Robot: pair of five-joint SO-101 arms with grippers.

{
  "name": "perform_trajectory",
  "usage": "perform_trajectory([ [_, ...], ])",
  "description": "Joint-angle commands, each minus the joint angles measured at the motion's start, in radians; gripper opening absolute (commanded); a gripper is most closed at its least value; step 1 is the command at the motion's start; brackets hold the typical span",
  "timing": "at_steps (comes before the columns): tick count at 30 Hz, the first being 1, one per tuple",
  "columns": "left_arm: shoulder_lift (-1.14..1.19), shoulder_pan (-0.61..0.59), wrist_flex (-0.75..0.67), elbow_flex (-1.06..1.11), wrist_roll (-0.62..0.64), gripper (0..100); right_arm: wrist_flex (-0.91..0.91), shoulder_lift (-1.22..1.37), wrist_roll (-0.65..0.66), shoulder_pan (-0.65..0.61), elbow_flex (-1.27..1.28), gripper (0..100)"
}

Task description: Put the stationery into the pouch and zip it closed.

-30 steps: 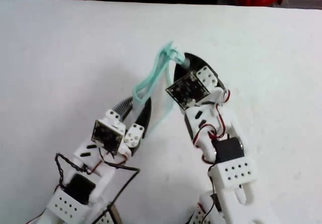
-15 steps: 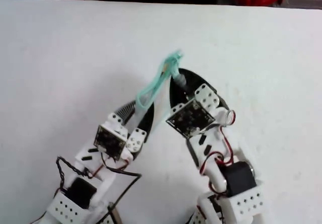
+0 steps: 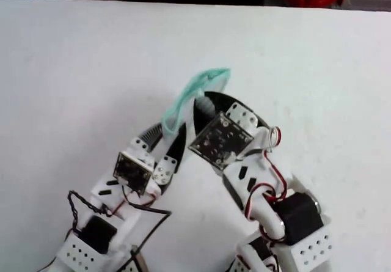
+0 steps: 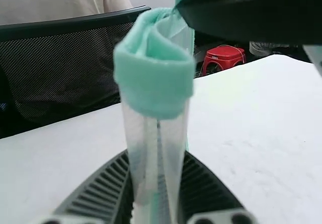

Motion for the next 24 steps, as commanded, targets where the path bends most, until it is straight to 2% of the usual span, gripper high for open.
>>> perform_trajectory([
  [1, 0.004, -0.027, 0.000, -0.006, -0.002, 4, -0.001, 0.051, -0.031, -0.047, -0.144, 1.9],
  [7, 0.004, -0.021, 0.008, -0.006, 0.003, 5, -0.005, 0.160, -0.038, 0.054, -0.235, 1.9],
  [11, 0.004, -0.019, 0.009, -0.006, 0.008, 14, -0.005, 0.225, -0.038, 0.065, -0.293, 1.9],
  [14, 0.004, -0.019, 0.009, -0.008, 0.060, 19, 0.001, 0.271, -0.038, 0.064, -0.338, 1.9],
  [24, 0.004, -0.019, 0.003, -0.081, 0.071, 11, 0.094, 0.331, -0.040, 0.021, -0.453, 1.9],
])
